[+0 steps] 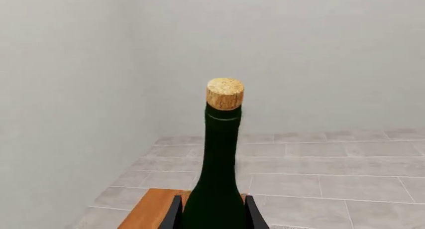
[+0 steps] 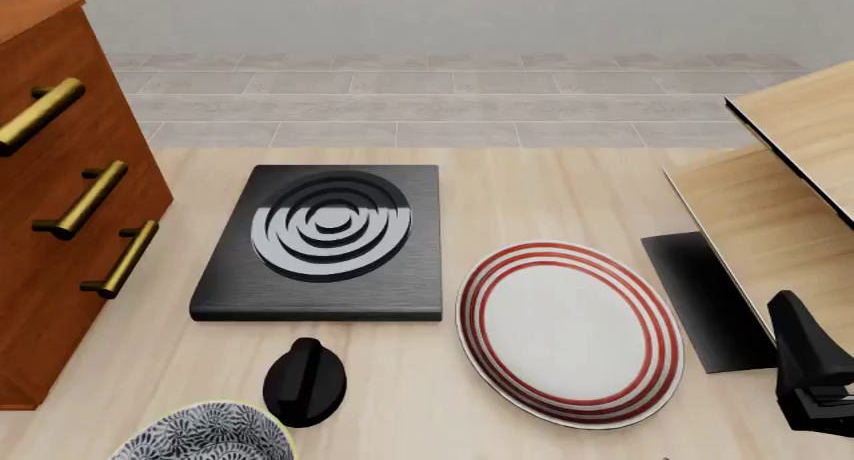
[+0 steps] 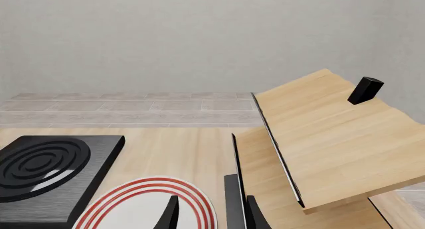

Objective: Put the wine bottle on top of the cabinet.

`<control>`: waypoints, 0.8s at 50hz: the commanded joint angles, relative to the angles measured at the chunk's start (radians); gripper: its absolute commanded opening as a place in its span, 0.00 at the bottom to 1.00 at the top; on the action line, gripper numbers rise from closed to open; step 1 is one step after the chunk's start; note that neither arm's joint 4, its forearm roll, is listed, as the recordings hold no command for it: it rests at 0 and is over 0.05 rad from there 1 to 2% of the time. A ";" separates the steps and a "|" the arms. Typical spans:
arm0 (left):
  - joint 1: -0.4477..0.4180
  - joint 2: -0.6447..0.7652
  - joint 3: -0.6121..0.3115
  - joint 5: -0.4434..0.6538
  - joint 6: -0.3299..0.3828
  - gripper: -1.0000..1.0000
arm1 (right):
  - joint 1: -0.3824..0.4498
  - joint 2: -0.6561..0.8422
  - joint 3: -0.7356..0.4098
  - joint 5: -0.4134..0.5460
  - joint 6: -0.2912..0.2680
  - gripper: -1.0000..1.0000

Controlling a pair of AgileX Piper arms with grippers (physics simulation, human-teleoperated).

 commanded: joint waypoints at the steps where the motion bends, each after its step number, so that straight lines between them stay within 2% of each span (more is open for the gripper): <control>1: 0.049 -0.011 0.029 -0.023 0.018 0.00 | 0.000 0.000 0.000 0.000 0.000 1.00; 15: 0.102 -0.030 0.079 -0.048 0.009 0.00 | 0.000 0.000 0.000 0.000 0.000 1.00; 40: 0.172 -0.010 0.200 -0.160 -0.002 0.00 | 0.000 0.000 0.000 0.000 0.000 1.00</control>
